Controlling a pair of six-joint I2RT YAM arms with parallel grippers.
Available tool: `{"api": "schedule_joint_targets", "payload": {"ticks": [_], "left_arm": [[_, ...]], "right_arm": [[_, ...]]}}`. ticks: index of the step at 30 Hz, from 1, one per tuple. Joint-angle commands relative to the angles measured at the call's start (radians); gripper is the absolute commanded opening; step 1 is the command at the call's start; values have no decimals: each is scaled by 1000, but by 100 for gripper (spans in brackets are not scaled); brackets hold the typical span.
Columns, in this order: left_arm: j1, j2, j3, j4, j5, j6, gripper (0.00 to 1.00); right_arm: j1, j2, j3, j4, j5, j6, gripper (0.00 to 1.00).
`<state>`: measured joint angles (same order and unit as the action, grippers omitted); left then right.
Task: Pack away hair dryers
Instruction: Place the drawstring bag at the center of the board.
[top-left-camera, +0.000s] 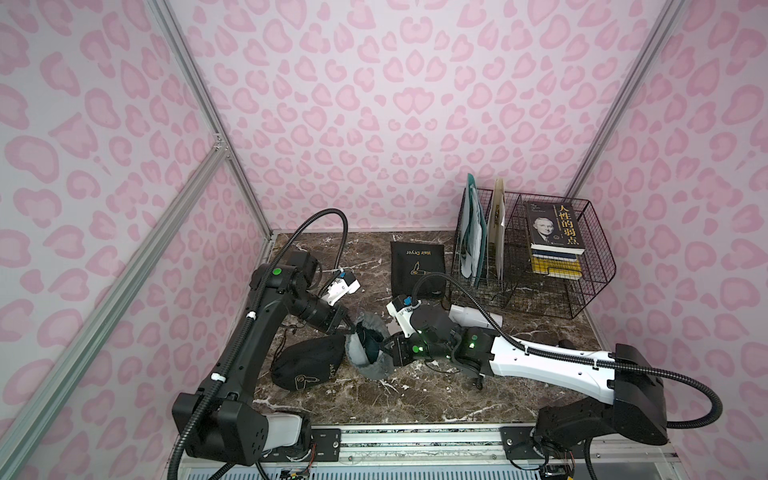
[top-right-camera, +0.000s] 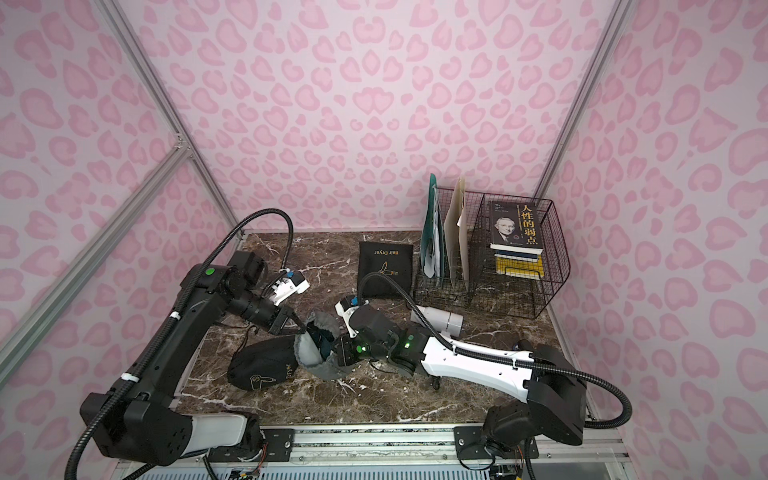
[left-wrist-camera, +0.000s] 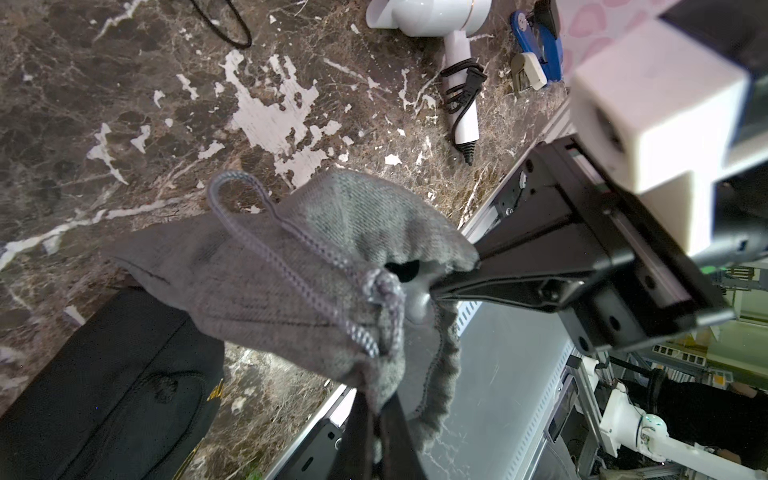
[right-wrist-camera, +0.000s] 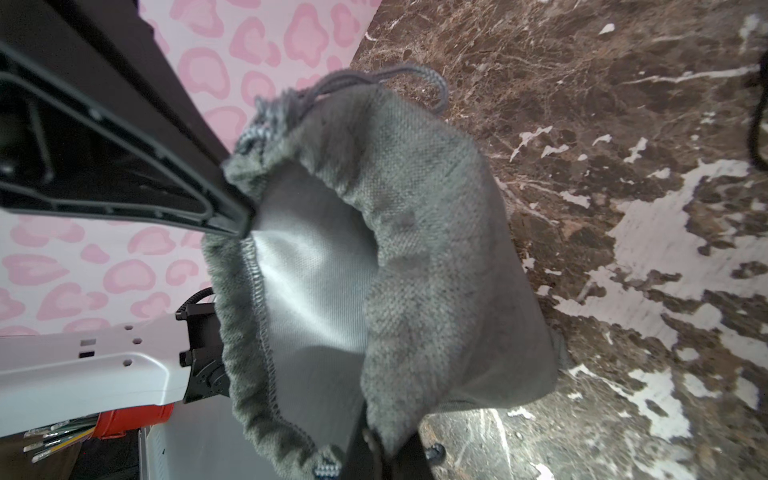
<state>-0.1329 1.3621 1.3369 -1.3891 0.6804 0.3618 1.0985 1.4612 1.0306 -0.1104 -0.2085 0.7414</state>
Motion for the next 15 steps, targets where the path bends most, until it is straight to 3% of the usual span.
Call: {"api": "schedule_joint_targets", "payload": {"ticks": [1, 7, 12, 15], "left_arm": [[25, 28, 3, -2, 32, 26, 14], [42, 76, 45, -23, 50, 39, 26], [68, 77, 112, -83, 57, 75, 56], [86, 69, 171, -82, 36, 48, 68]], "right_arm": [[2, 16, 6, 17, 31, -10, 0], [-6, 49, 33, 22, 32, -6, 0], [-12, 56, 32, 47, 19, -4, 0], [-17, 57, 37, 44, 20, -6, 0]]}}
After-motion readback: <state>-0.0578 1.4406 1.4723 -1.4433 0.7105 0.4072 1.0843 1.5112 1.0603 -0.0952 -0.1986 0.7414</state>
